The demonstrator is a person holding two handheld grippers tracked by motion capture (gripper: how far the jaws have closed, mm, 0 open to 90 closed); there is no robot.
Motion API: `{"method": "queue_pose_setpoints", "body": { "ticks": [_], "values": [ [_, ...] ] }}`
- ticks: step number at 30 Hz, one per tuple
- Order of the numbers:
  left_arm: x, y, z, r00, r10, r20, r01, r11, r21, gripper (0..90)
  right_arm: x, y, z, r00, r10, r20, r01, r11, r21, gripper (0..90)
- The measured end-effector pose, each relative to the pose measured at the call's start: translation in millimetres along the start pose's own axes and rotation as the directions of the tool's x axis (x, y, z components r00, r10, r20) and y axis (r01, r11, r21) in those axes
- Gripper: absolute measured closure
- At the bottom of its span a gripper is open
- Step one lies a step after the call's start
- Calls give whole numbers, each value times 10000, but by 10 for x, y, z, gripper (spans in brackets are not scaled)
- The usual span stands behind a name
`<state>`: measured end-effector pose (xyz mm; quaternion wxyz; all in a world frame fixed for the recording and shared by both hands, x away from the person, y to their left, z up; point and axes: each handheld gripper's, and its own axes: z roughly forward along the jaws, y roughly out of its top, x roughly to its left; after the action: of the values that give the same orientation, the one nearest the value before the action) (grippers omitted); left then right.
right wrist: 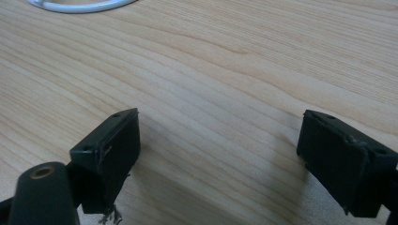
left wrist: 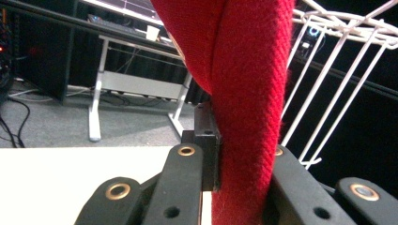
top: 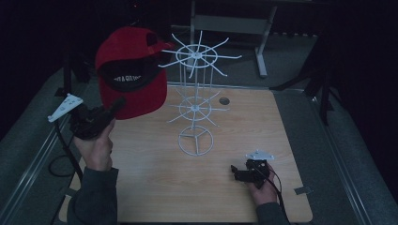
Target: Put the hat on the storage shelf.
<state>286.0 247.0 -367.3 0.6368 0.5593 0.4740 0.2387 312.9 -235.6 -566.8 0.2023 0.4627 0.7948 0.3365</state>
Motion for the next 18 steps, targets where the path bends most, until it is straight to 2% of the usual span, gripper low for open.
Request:
{"method": "queue_pose_setpoints", "body": {
  "ticks": [9, 17, 18],
  "values": [
    [-67, -212, 108, 9994, 347, 25, -348, 9985, 431, 853, 0, 0, 0, 10000, -4, 1, 4, 10000, 1, 135],
    [-42, -397, 136, 9997, 174, -146, -163, 9971, 738, 852, 0, 0, -1, 10000, 2, 1, -2, 10000, 3, 135],
    [-29, -460, 149, 9998, 131, -151, -117, 9962, 861, 852, 0, -1, -1, 10000, 1, 1, -1, 10000, 5, 135]
  ]
}}
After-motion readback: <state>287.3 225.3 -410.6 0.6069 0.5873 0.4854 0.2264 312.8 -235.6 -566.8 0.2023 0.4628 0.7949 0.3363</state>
